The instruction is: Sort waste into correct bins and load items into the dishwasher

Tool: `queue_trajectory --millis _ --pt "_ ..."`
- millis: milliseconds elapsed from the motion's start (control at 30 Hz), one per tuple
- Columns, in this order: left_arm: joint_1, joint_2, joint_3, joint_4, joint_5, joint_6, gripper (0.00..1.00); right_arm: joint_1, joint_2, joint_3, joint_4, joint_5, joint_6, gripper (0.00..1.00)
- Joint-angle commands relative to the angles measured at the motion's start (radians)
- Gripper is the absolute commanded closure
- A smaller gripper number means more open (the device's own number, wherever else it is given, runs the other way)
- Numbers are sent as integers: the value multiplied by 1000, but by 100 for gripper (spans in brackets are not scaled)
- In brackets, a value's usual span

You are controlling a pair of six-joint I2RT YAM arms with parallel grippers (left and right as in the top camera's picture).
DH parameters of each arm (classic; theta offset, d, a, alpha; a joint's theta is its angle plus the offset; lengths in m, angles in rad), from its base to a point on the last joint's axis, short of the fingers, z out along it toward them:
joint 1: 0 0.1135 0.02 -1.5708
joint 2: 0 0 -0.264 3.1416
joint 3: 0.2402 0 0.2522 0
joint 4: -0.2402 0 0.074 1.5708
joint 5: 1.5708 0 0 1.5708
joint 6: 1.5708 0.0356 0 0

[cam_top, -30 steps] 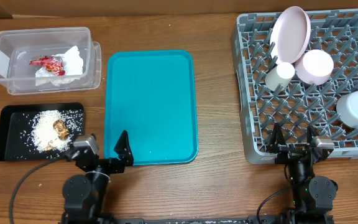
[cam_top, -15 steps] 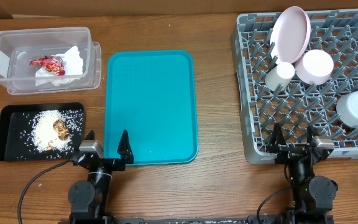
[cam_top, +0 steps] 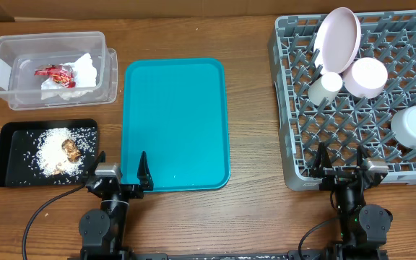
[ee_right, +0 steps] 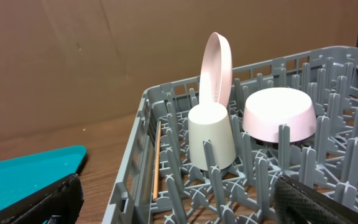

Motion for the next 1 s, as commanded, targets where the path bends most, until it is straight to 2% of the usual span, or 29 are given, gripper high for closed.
queue_trajectory --millis 0,167,967 --pt "12 -14 -5 -3 -25 117 0 -4 -12 -11 7 13 4 0" --pt "12 -14 -5 -3 -28 213 0 -4 -12 -11 7 13 4 0" --pt "12 -13 -5 -3 -24 209 0 -4 -12 -11 7 13 4 0"
